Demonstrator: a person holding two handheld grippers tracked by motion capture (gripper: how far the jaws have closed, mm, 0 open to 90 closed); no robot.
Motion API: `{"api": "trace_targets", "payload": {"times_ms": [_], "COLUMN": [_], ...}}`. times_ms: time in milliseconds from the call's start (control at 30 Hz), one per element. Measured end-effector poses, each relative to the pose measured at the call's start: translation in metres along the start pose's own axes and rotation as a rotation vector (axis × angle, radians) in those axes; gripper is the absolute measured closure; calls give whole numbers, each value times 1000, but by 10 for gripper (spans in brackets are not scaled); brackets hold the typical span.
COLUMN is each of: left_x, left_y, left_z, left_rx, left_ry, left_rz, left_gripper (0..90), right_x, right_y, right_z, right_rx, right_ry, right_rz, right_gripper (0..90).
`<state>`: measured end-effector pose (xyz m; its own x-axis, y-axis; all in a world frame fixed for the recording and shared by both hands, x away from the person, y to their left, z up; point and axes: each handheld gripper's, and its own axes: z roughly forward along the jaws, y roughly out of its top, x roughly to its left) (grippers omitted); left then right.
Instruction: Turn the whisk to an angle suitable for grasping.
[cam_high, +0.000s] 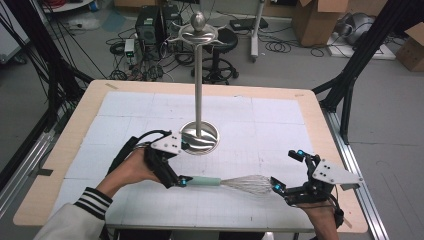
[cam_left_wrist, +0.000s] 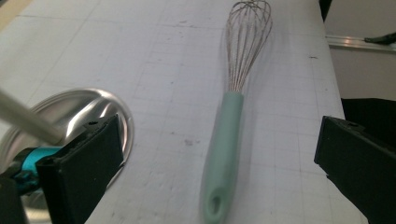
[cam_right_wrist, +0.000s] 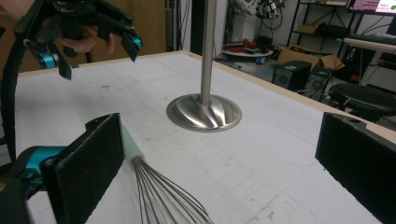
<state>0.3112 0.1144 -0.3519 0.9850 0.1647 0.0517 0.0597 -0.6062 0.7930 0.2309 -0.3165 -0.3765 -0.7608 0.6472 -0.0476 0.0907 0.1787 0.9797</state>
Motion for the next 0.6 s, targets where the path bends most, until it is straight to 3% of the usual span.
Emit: {"api": "trace_targets", "payload": {"times_ms": [100, 167, 233, 267, 600], "left_x": [1, 1, 1, 1, -6], "left_y": [-5, -11, -13, -18, -46], "left_z": [-12, -30, -35, -46, -90], "left_rx": [-23, -57, -66, -90, -181], "left_ry": [25, 73, 88, 119, 200], "left_rz": [-18, -37, -40, -61, -91], "left_gripper": [17, 17, 17, 17, 17], "right_x": [1, 1, 2, 1, 2], "right_y": [2, 3, 2, 2, 2], "right_z": [-1, -1, 0, 0, 0], "right_rx": [-3, -4, 0, 1, 6], "right_ry": [-2, -2, -2, -1, -2], "right_rz": [2, -3, -1, -4, -2], "right_gripper": [1, 1, 1, 1, 1]}}
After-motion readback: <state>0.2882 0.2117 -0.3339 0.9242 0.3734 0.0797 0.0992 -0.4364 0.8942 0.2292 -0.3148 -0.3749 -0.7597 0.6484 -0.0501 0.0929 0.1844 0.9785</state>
